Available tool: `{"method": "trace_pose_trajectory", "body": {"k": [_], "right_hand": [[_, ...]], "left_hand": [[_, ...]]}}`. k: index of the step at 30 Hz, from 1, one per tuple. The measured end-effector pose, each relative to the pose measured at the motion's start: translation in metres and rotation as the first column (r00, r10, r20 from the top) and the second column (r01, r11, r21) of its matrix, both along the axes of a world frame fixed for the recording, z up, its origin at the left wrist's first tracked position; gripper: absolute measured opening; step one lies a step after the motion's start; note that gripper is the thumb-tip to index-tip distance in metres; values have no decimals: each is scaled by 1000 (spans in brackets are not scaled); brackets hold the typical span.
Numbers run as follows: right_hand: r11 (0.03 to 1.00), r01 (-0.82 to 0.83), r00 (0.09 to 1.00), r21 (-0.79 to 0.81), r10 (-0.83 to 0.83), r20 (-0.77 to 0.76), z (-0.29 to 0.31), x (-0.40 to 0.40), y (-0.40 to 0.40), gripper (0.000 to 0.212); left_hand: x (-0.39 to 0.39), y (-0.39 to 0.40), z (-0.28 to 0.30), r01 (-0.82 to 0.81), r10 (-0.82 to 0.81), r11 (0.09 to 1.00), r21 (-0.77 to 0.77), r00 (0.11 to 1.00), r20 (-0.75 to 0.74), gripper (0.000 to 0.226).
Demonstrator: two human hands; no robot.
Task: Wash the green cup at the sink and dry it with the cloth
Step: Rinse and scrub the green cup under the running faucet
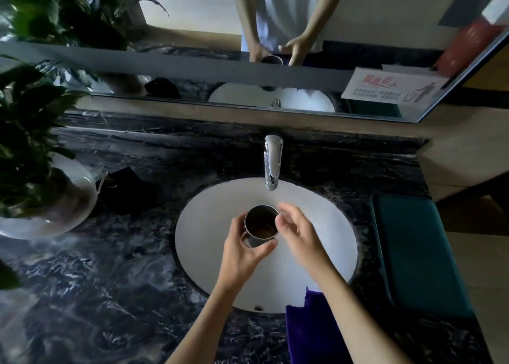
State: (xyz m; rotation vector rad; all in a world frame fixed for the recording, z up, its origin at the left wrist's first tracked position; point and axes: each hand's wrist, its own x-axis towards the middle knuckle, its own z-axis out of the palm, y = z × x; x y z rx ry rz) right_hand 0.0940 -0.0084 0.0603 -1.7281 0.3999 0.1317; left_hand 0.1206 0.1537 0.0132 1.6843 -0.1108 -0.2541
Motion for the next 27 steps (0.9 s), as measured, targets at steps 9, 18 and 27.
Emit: {"method": "trace_pose_trajectory", "body": {"k": [9,18,27], "right_hand": [[902,422,895,92,-398,-203,17,122,-22,21],[914,403,863,53,-360,-354,-2,147,-15,31],[873,459,855,164,-384,-350,23,162,-24,26]], "left_hand": [[50,3,-23,30,-20,997,72,991,-130,81],[69,-3,-33,8,6,991,134,995,-103,65],[77,-9,-40,16,-4,978,210,998,-60,69]]}}
